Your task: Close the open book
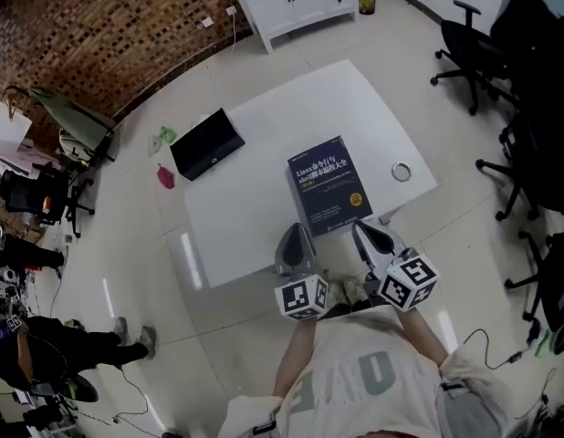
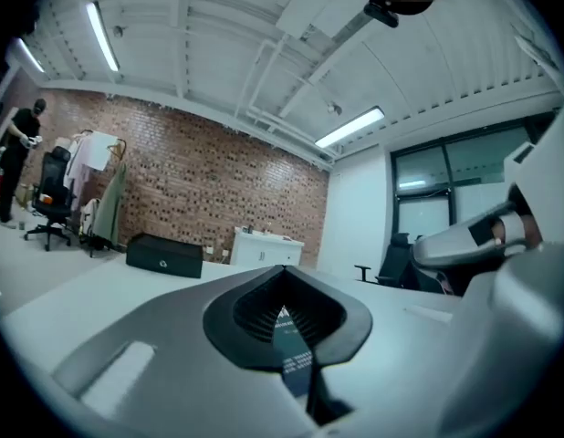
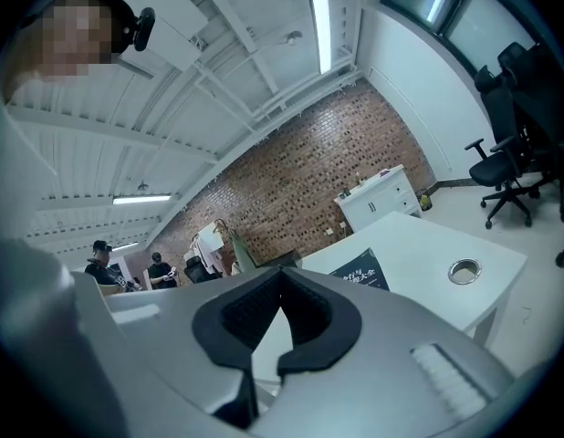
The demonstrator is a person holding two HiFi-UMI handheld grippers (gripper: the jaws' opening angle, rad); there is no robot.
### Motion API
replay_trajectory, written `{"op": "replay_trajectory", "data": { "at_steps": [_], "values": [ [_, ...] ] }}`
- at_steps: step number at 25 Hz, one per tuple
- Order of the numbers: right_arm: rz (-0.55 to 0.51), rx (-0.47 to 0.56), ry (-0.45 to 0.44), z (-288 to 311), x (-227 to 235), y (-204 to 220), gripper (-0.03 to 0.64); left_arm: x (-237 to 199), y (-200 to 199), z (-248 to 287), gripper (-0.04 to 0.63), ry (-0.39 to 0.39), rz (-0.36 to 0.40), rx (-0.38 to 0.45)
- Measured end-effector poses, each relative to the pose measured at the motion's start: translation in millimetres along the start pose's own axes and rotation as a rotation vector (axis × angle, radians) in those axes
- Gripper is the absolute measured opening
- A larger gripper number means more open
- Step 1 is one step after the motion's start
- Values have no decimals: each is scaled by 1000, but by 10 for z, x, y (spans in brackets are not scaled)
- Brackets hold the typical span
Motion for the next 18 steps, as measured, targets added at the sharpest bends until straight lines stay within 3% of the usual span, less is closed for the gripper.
{"op": "replay_trajectory", "data": {
  "at_steps": [3,7,14,18],
  "values": [
    [-9,-7,-35,137,-91,-52,5,-360,-373,-58,2,-88,46,55],
    [-31,-4,-87,216,-208,-155,5,-520,-974,-215,11,-130,145,135],
    [-65,7,-162,174,-430,-362,5,-641,-1477,-544,11,-199,149,184],
    [-94,-2,-187,-41,-486,-388,5,-440,-1525,-809,12,-183,147,207]
  ]
}}
Point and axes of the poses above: the fingertips, and each gripper's own axes: z forward along the fingers, x to its right, y out of its underside, the point moved 2 cm from there along -z, backward along the fingers, and after that the axes turned 13 degrees about z, right-handed, at the moved point
